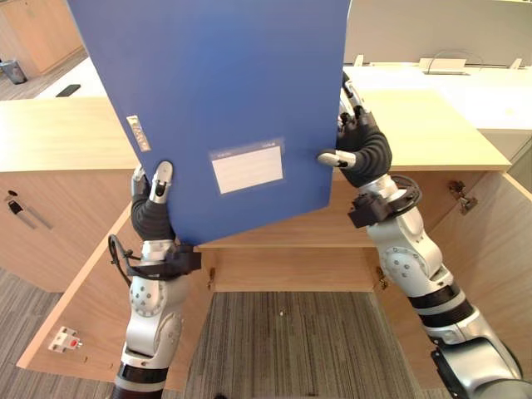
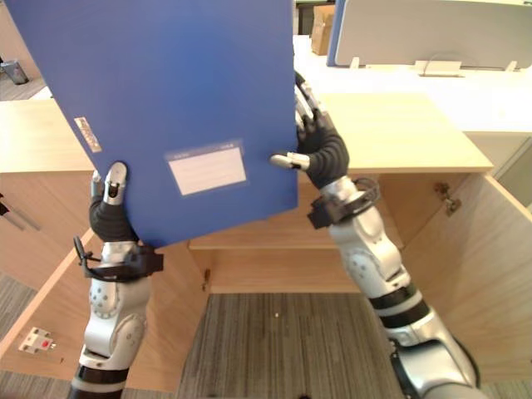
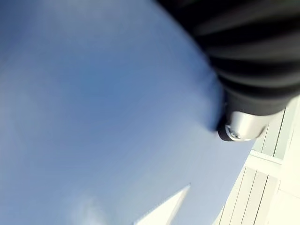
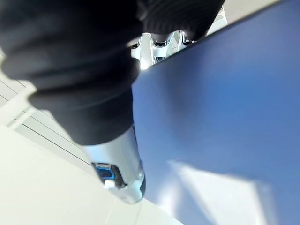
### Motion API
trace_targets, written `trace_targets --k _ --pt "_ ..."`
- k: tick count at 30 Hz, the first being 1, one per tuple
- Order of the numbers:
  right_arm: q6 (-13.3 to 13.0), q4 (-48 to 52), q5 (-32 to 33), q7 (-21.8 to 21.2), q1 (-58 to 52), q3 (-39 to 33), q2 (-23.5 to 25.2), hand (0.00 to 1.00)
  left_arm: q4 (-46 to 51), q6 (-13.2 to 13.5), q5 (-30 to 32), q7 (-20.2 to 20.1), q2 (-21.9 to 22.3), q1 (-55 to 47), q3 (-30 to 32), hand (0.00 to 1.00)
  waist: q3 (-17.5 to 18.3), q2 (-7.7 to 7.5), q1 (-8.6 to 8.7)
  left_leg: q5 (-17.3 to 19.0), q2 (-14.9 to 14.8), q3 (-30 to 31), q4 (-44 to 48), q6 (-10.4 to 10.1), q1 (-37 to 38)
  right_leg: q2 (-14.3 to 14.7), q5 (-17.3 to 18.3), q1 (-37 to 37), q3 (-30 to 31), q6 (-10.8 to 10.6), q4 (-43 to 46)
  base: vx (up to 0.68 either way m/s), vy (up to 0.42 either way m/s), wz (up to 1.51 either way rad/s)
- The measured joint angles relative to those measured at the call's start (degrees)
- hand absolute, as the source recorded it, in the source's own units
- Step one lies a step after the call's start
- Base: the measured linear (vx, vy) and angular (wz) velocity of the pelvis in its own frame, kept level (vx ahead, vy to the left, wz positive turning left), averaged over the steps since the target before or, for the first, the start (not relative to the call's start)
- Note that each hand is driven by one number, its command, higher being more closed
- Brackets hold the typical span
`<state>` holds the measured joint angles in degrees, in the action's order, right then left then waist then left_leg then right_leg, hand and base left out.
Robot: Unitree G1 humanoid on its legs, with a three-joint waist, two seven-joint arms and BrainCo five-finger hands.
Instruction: Walk over to the cabinet, pick up the folder, carry it to the office cabinet, place the folder inside the office cabinet, then close the office cabinet door
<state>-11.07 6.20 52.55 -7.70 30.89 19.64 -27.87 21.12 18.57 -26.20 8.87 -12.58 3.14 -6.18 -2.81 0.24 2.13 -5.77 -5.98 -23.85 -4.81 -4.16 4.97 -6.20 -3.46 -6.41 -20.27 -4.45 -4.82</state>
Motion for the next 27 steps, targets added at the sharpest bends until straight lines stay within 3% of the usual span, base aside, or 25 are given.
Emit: trace_targets --k 11,12,19,27 --pt "0.31 -2.85 -2.1 3.62 -0.16 0.53 4.57 0.0 0.02 -0.29 -2.89 0.06 -0.53 -1.52 -0.65 1.0 1.33 0.08 -0.06 -0.8 -0.18 1.28 -0.02 -0.05 -0.84 0.16 -0.21 0.51 -1.32 0.32 -0.03 -0.05 0.003 0.05" --pt "-0.08 -3.38 -2.19 3.94 -0.16 0.34 5.57 1.0 0.03 -0.29 -3.16 0.06 -0.36 -1.68 -0.66 1.0 1.41 0.09 -0.08 -0.84 -0.18 1.36 -0.02 -0.07 -0.84 0.16 -0.24 0.49 -1.39 0.35 -0.03 -0.05 0.006 0.02" --pt "-2.07 -4.55 -2.12 5.77 -0.17 -0.18 8.49 1.0 0.64 -0.31 -3.36 0.05 0.19 -1.73 -0.64 1.0 1.58 0.13 -0.1 -1.02 -0.22 1.39 -0.02 -0.05 -0.84 0.17 -0.35 0.52 -1.42 0.53 -0.28 -0.04 0.009 0.0" --pt "-2.06 -5.87 0.87 0.57 -0.34 -0.08 6.06 1.0 0.95 -0.46 -5.01 -3.1 -0.05 -1.73 -0.63 1.0 1.65 0.18 -0.1 -1.08 -0.25 1.42 -0.02 -0.11 -0.86 0.2 -0.39 0.5 -1.48 0.58 -0.04 -0.01 0.001 0.0"
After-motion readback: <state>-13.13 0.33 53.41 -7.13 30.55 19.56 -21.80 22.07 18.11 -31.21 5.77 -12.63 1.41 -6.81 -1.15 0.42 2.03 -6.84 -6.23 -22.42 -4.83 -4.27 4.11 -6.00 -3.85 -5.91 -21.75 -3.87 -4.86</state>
